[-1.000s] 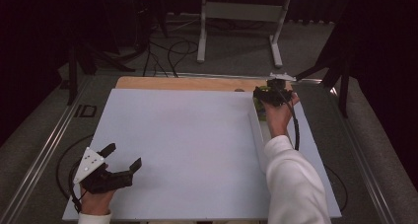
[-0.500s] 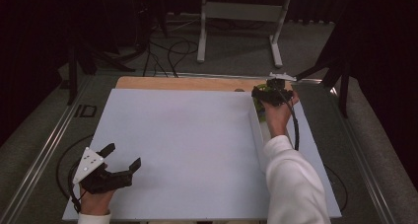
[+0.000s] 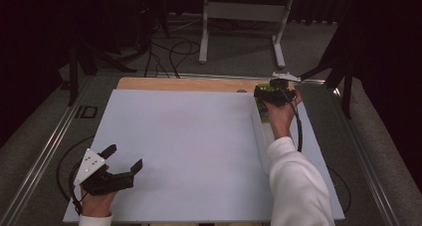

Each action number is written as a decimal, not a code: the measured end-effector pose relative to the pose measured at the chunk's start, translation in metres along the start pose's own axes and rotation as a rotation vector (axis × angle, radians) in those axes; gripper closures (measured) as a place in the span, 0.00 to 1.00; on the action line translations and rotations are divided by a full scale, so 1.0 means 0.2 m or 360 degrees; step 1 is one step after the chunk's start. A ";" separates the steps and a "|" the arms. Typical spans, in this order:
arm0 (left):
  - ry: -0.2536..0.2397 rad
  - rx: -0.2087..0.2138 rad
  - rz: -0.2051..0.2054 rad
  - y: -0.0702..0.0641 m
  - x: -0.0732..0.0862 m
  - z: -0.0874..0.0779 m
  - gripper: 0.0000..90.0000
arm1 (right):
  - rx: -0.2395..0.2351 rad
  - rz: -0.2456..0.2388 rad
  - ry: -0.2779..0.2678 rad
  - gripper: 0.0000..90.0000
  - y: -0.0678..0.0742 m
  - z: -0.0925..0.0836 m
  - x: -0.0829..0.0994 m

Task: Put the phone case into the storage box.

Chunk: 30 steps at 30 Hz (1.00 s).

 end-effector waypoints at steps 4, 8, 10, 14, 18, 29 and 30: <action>0.0002 0.0001 0.0004 0.00 0.00 0.00 0.01 | -0.0021 0.0001 -0.0002 0.09 0.01 -0.01 0.00; 0.0000 0.0004 0.0003 -0.01 0.00 0.00 0.01 | -0.0030 -0.0008 -0.0001 0.09 0.01 -0.02 -0.01; 0.0000 0.0004 0.0003 -0.01 0.00 0.00 0.01 | -0.0048 -0.0011 -0.0003 0.09 0.02 -0.03 -0.01; 0.0000 0.0004 0.0002 -0.01 0.00 0.00 0.01 | -0.0064 -0.0022 -0.0005 0.09 0.03 -0.04 -0.02; 0.0002 0.0004 0.0004 -0.01 0.00 0.00 0.01 | -0.0076 -0.0030 -0.0001 0.09 0.03 -0.05 -0.02; 0.0002 0.0004 0.0004 -0.01 0.00 0.01 0.01 | -0.0122 -0.0053 0.0014 0.09 0.06 -0.08 -0.01; 0.0001 0.0005 0.0003 -0.01 0.00 0.01 0.01 | -0.0127 -0.0051 0.0014 0.09 0.06 -0.08 -0.01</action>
Point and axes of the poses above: each handheld gripper's, and its own axes: z roughly forward along the jaws, x roughly out of its underside, y roughly to its left, the point moved 5 cm from there along z, roughly forward along the jaws, and after that the axes turned 11 degrees about -y, right-handed, at the moved point
